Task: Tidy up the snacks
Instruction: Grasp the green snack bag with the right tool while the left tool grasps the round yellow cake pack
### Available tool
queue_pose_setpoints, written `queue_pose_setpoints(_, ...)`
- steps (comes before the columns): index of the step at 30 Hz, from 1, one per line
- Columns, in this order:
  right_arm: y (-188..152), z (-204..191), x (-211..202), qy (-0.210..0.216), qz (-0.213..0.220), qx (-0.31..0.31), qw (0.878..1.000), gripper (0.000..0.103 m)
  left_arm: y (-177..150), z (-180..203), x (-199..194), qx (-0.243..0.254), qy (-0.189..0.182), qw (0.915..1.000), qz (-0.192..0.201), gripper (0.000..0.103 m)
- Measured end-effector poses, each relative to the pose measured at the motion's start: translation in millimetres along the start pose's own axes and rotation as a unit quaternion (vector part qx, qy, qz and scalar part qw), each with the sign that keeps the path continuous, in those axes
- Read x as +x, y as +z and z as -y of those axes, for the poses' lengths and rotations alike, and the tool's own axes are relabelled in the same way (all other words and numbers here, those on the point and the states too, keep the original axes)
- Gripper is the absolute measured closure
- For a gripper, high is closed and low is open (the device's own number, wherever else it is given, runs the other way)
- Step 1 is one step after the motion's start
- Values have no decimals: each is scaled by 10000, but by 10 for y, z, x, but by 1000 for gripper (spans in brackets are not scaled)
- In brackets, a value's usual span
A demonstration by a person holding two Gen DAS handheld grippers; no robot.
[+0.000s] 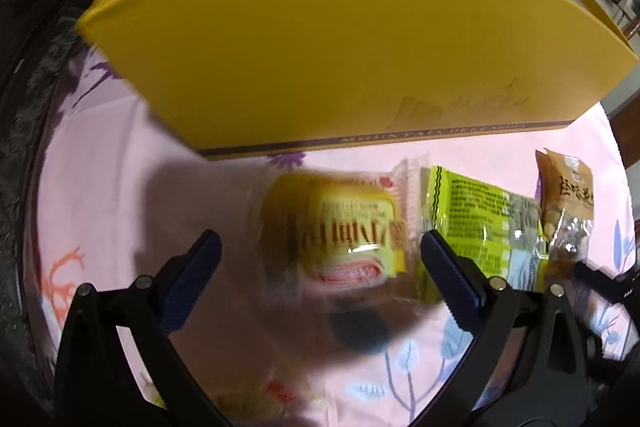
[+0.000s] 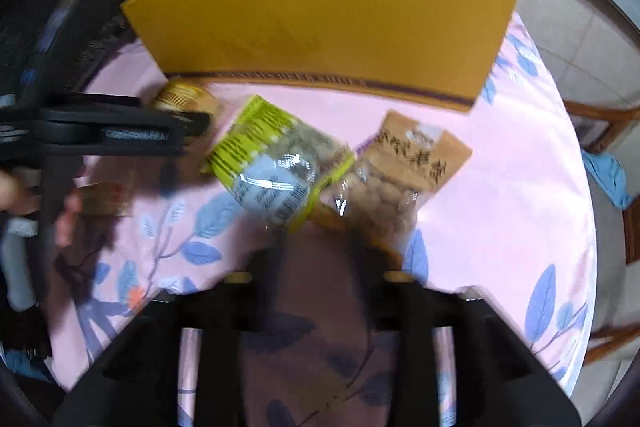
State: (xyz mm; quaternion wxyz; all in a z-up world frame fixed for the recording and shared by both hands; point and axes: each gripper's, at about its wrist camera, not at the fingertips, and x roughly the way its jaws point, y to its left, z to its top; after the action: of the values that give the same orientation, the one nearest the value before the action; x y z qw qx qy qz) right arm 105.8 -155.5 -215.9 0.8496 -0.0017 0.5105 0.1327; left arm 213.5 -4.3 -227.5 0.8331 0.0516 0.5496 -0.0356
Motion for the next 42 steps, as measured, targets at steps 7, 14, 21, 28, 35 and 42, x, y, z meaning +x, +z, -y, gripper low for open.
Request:
queue_pose_setpoints(7, 507, -94, 68, 647, -40, -1475, 9869, 41, 32, 48, 98, 277, -353, 9990, 66, 36)
queue_pose_setpoints(14, 687, -344, 526, 773, -845, -2723, 9554, 31, -21, -174, 90, 229, -523, 9984, -30, 40)
queue_pose_setpoints(21, 579, -506, 725, 479, -1245, -3390, 9313, 9, 32, -203, 115, 303, -648, 9974, -74, 39)
queue_pose_setpoints(28, 488, -482, 685, 657, -1007, -2879, 9501, 36, -2, -43, 142, 294, -398, 9988, 58, 28)
queue_pose_setpoints(35, -47, -479, 430, 372, -974, -2181, 9703, 36, -256, 108, 28, 162, -350, 9991, 173, 41)
queue_pose_setpoints(42, -598, -313, 90, 187, -1028, -1014, 9893, 36, -303, 88, -16, -8, -429, 9987, 287, 75)
